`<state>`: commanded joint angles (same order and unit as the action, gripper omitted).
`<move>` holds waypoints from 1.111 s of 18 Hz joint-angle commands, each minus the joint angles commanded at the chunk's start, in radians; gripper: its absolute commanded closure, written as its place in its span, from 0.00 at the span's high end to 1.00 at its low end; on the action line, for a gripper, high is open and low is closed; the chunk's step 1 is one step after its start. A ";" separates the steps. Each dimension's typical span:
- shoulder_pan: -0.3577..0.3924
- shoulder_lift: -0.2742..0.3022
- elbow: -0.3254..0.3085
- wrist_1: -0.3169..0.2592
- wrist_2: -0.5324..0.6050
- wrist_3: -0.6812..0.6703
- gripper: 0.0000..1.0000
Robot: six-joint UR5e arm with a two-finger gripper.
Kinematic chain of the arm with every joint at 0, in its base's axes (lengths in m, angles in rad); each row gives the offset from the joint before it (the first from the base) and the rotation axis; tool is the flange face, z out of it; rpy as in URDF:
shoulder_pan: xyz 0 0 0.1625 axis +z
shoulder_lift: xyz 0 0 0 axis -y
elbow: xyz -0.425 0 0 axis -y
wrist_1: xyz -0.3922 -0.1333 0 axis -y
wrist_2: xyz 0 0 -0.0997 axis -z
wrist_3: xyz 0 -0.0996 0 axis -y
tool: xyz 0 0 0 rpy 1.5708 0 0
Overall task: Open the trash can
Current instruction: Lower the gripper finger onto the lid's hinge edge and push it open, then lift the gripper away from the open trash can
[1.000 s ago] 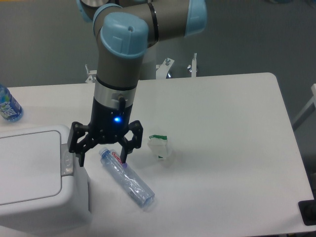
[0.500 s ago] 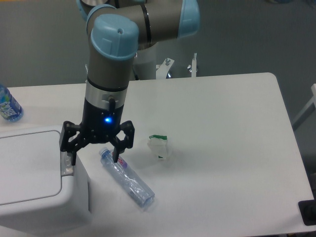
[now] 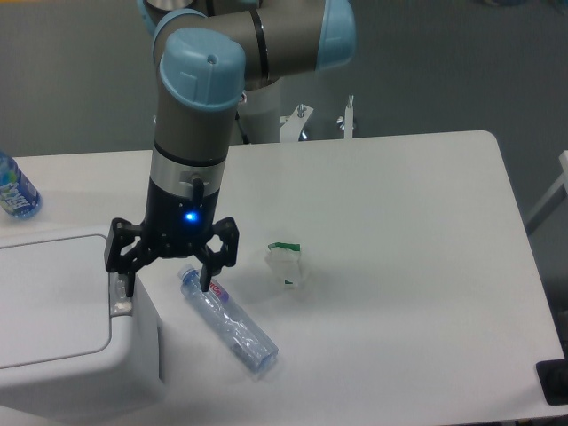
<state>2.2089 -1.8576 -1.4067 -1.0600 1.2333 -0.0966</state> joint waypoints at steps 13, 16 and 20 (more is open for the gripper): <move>0.006 0.014 0.066 0.008 0.000 0.018 1.00; 0.052 0.018 0.124 0.006 0.002 0.137 1.00; 0.118 0.051 0.133 -0.012 0.165 0.345 1.00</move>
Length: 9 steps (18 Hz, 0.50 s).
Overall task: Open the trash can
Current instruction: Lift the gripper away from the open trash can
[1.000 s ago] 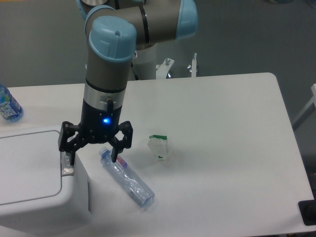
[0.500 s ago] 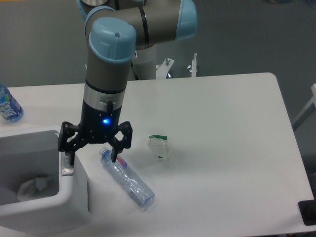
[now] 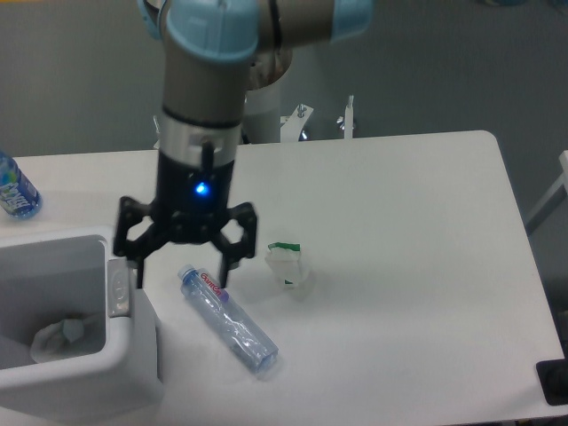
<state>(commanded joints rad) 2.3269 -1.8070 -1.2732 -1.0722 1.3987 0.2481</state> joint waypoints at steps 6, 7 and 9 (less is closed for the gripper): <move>0.107 0.049 -0.040 -0.095 0.107 0.370 1.00; 0.126 0.052 -0.046 -0.101 0.132 0.414 1.00; 0.153 0.058 -0.060 -0.118 0.141 0.471 1.00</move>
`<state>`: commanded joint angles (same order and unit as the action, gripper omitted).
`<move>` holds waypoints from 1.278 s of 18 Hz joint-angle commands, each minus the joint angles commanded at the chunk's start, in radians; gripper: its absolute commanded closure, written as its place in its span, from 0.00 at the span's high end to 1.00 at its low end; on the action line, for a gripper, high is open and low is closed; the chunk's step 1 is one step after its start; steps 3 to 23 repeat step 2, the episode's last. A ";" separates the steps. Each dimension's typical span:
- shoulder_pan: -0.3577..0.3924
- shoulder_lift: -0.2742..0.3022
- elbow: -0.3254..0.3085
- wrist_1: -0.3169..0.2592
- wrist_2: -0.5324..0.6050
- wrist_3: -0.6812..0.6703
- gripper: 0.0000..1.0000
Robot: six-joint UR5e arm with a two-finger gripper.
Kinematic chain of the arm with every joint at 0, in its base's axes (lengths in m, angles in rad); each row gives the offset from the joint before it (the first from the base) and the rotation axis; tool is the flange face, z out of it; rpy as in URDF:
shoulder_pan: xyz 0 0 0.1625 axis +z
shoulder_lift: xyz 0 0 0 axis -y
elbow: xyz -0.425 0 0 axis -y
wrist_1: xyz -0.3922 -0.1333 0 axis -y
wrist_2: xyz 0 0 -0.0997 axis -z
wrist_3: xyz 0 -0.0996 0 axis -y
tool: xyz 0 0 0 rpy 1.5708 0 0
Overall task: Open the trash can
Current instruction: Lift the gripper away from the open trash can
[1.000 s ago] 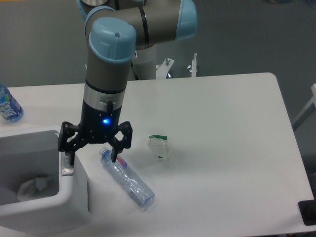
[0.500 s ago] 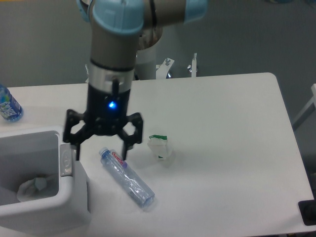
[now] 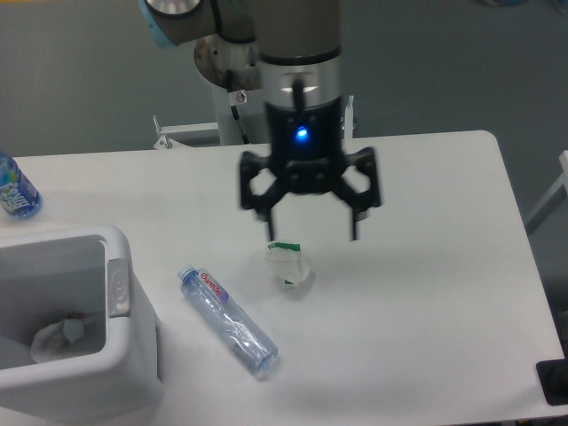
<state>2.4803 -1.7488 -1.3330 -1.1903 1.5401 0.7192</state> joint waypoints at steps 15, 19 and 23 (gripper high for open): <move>0.037 0.006 -0.006 -0.018 0.000 0.034 1.00; 0.037 0.006 -0.006 -0.018 0.000 0.034 1.00; 0.037 0.006 -0.006 -0.018 0.000 0.034 1.00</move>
